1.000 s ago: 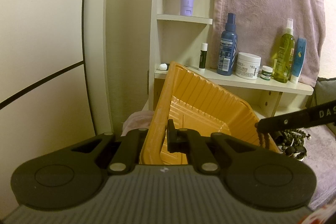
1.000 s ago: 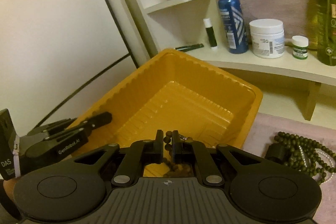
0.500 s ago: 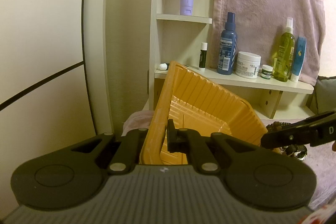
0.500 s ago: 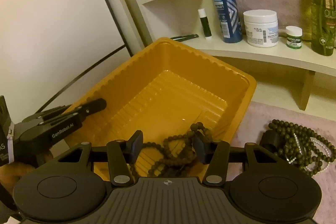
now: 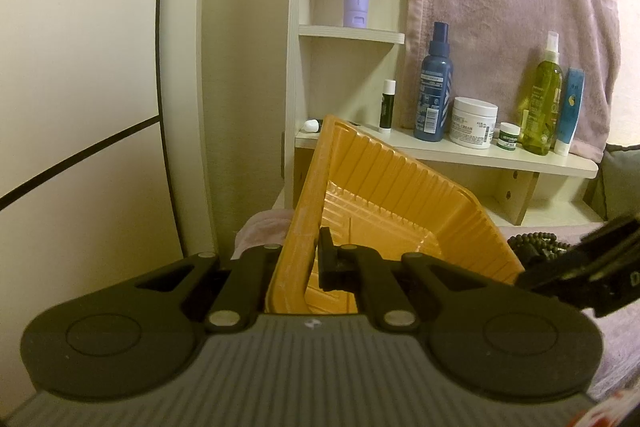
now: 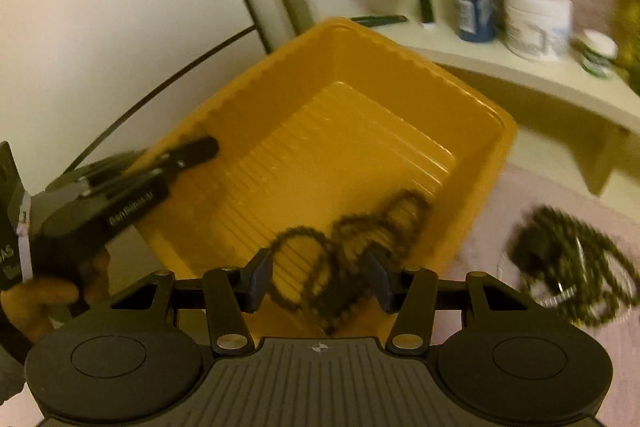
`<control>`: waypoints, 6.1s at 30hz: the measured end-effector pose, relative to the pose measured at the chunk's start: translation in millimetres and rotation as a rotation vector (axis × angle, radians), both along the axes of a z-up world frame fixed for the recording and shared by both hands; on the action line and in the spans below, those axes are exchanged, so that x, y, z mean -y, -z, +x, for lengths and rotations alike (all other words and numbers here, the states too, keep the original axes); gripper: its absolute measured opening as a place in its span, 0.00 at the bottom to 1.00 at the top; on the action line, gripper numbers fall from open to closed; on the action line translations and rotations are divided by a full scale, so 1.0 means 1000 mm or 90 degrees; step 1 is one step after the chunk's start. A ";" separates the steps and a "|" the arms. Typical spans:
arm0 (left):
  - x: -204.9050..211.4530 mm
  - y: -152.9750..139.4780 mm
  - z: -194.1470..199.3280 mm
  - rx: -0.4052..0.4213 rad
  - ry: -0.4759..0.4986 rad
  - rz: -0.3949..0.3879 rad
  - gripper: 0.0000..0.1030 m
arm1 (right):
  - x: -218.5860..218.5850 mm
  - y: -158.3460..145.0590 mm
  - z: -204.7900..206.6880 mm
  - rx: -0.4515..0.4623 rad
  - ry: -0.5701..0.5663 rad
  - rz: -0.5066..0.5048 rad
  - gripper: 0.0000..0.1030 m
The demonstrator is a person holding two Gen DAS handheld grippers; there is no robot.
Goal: Organize jewelry
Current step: 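Lower the strand into the tray and open the right gripper, then move the right gripper to the small pearl earring and grasp it, then carry the pearl earring with the right gripper over the tray, then open the right gripper to release the earring into the tray, then move the right gripper to the black strap item on the pile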
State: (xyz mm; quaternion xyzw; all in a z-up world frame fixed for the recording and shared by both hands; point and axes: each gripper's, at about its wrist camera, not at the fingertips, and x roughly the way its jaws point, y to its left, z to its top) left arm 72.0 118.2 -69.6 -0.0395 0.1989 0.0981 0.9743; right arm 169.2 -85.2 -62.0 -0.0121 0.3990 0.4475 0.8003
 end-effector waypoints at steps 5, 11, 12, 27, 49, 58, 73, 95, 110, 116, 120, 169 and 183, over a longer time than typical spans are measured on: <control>0.000 0.000 0.000 -0.001 0.000 -0.001 0.05 | 0.030 0.003 -0.007 0.013 0.033 0.039 0.51; 0.000 0.000 0.000 -0.003 -0.004 0.000 0.05 | 0.073 0.006 -0.014 0.037 0.117 0.065 0.51; 0.000 0.001 0.000 -0.003 -0.004 0.000 0.05 | 0.081 0.007 -0.014 0.040 0.134 0.063 0.51; 0.001 0.003 0.002 -0.014 -0.009 0.011 0.06 | 0.178 0.035 0.005 0.080 0.315 -0.031 0.49; -0.001 0.006 0.006 -0.025 -0.014 0.020 0.06 | 0.187 0.066 0.052 0.104 0.326 -0.085 0.20; -0.001 0.005 0.007 -0.027 -0.013 0.022 0.06 | 0.178 0.071 0.062 0.109 0.329 -0.103 0.17; -0.002 0.006 0.008 -0.028 -0.013 0.023 0.06 | 0.178 0.073 0.058 0.133 0.321 -0.107 0.08; -0.001 0.006 0.008 -0.027 -0.016 0.019 0.06 | 0.116 0.009 0.006 0.135 0.140 0.082 0.08; -0.001 0.006 0.008 -0.028 -0.019 0.015 0.07 | 0.032 0.013 -0.012 0.115 -0.033 0.091 0.08; 0.000 0.005 0.008 -0.032 -0.024 0.024 0.07 | 0.021 0.020 -0.013 0.107 -0.047 0.081 0.08; 0.001 0.004 0.009 -0.035 -0.026 0.029 0.08 | 0.015 0.023 -0.013 0.105 -0.054 0.071 0.08; 0.002 0.005 0.011 -0.041 -0.034 0.037 0.10 | 0.082 0.005 -0.002 0.095 0.114 0.086 0.39; 0.003 0.005 0.010 -0.040 -0.033 0.030 0.10 | 0.159 0.017 -0.001 0.079 0.271 0.086 0.65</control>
